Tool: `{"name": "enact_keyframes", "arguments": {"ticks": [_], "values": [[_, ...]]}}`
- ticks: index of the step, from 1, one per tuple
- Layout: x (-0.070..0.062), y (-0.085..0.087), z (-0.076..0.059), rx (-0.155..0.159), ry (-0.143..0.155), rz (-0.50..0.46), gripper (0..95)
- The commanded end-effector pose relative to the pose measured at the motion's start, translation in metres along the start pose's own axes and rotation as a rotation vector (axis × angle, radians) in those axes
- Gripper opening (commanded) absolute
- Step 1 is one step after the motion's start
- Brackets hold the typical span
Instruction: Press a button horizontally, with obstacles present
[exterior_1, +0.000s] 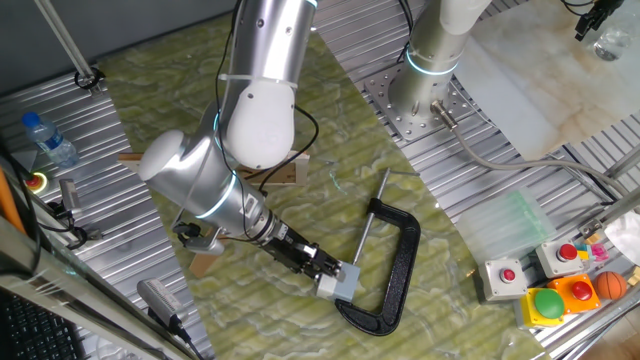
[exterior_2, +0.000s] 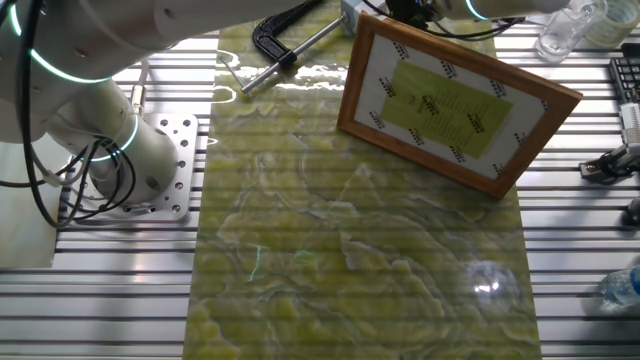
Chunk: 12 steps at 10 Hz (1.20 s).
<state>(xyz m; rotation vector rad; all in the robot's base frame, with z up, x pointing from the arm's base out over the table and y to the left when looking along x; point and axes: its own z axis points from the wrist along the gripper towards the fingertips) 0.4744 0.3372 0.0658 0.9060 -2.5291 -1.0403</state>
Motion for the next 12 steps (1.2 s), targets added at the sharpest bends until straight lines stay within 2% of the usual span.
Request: {"name": "enact_keyframes", "arguments": {"ticks": [1,7,10,12], "values": [[-0.0007,-0.0015,0.0018,-0.004,0.001,0.000,76.0],[-0.0015,-0.0022,0.0052,-0.011,-0.004,0.009,76.0],[0.0014,-0.0030,0.0054,-0.003,0.005,0.014,76.0],[0.0028,-0.0033,0.0046,-0.002,0.025,0.007,76.0]]}}
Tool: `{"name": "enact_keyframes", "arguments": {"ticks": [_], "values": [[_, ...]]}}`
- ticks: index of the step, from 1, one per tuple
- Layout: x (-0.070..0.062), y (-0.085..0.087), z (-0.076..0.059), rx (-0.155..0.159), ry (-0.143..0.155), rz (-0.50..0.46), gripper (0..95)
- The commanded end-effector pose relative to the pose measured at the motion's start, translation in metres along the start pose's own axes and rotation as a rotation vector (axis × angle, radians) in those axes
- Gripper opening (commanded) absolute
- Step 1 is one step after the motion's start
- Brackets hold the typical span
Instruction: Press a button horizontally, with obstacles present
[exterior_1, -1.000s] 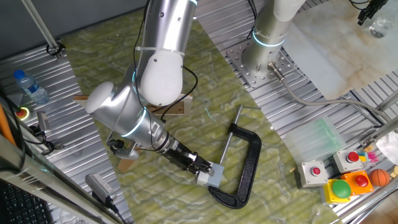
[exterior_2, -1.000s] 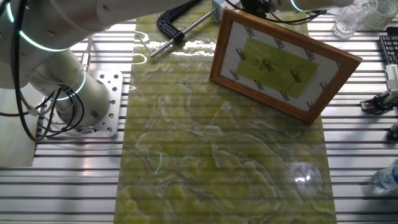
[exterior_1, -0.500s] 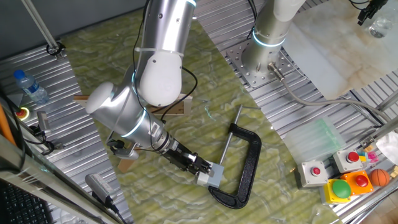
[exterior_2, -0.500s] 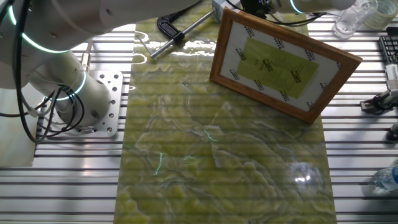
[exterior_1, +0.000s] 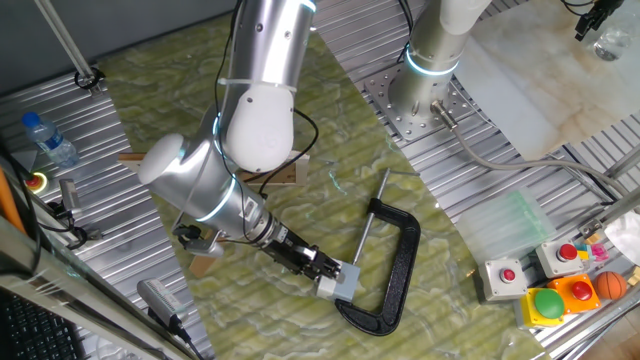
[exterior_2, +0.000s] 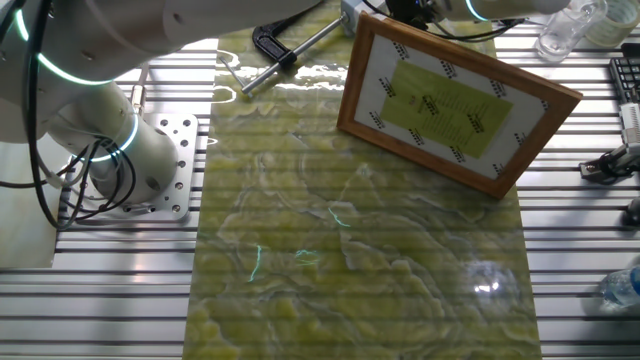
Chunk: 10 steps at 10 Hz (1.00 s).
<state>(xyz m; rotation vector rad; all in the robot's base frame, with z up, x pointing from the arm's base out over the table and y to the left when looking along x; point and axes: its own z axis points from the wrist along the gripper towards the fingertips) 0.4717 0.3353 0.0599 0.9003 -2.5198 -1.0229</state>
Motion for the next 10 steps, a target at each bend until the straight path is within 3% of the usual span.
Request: {"name": "enact_keyframes", "arguments": {"ticks": [1,10], "values": [[0.0001,0.0009,0.0001,-0.005,0.014,-0.007,76.0],[-0.0005,0.0052,0.0002,-0.030,0.044,-0.060,76.0]]}}
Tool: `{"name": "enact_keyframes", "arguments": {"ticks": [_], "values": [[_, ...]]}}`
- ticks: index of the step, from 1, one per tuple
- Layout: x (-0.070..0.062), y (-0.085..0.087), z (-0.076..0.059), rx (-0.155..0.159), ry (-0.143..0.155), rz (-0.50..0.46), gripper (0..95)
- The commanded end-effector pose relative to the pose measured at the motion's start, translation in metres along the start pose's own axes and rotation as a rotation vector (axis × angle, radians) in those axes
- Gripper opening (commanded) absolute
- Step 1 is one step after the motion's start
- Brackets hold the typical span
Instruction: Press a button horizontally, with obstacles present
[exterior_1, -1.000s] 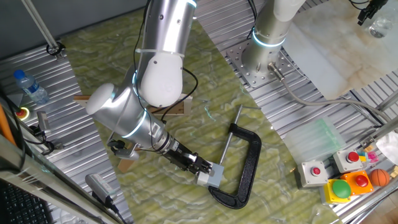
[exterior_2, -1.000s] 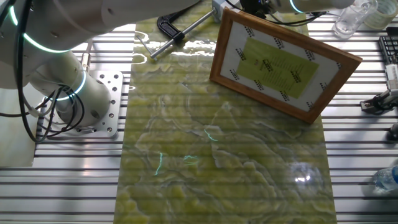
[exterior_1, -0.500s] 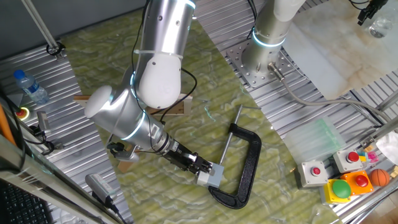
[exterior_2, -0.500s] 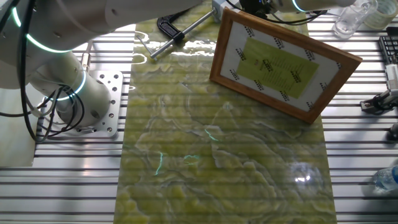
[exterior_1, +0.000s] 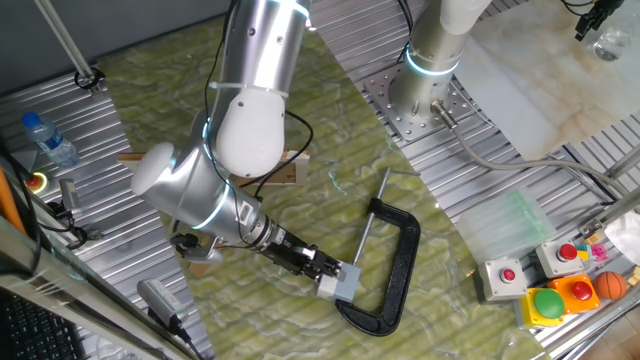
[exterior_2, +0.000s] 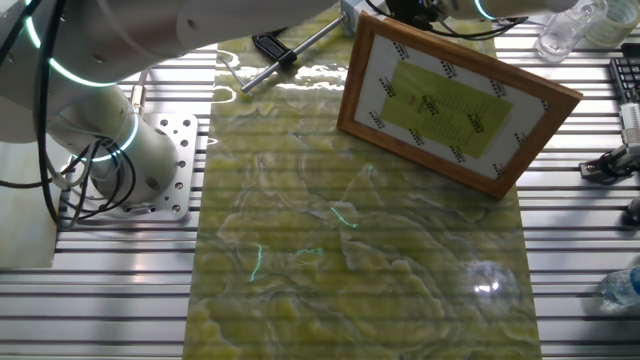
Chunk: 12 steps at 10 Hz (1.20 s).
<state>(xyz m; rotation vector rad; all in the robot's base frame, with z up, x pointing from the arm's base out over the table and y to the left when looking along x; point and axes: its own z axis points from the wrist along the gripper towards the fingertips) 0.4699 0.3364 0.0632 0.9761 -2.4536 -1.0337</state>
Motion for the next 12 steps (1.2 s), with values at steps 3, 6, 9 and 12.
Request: {"name": "enact_keyframes", "arguments": {"ticks": [3,6,9,12], "values": [[-0.004,0.007,0.009,-0.041,-0.031,-0.006,76.0],[-0.006,0.010,0.014,-0.036,-0.036,0.004,76.0],[-0.007,0.010,0.014,-0.040,-0.046,0.006,76.0],[-0.007,0.010,0.014,-0.030,-0.057,0.017,76.0]]}}
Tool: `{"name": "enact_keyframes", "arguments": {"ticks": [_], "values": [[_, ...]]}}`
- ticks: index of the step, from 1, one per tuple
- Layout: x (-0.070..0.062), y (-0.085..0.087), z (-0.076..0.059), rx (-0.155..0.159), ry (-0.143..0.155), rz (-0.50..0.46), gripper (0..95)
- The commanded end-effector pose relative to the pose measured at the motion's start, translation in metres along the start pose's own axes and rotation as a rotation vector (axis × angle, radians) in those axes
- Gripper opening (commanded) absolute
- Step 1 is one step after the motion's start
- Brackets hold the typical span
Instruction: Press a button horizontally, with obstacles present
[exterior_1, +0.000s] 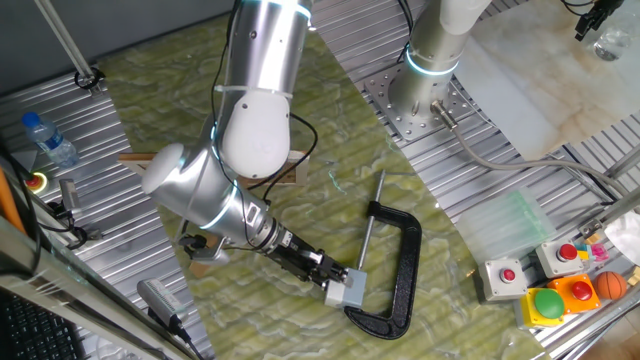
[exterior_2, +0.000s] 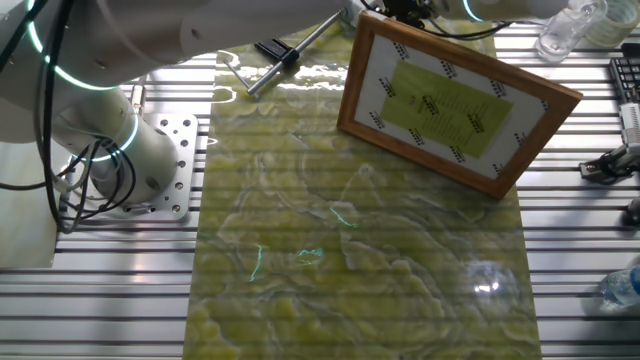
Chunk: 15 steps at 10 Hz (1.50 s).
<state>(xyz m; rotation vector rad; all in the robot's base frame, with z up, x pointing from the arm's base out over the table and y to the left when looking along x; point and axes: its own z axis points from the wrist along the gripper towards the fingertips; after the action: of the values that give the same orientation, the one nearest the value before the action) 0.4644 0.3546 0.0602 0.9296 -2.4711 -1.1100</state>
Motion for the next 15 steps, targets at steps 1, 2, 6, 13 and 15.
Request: {"name": "enact_keyframes", "arguments": {"ticks": [1,2,6,13,15], "values": [[0.001,0.000,-0.001,0.011,-0.004,0.001,76.0],[0.001,0.000,-0.002,0.012,-0.007,0.003,76.0],[0.003,-0.004,-0.010,0.032,-0.024,-0.011,76.0],[-0.004,-0.004,-0.047,0.190,-0.014,0.039,76.0],[-0.008,0.005,-0.063,0.198,-0.014,0.058,76.0]]}}
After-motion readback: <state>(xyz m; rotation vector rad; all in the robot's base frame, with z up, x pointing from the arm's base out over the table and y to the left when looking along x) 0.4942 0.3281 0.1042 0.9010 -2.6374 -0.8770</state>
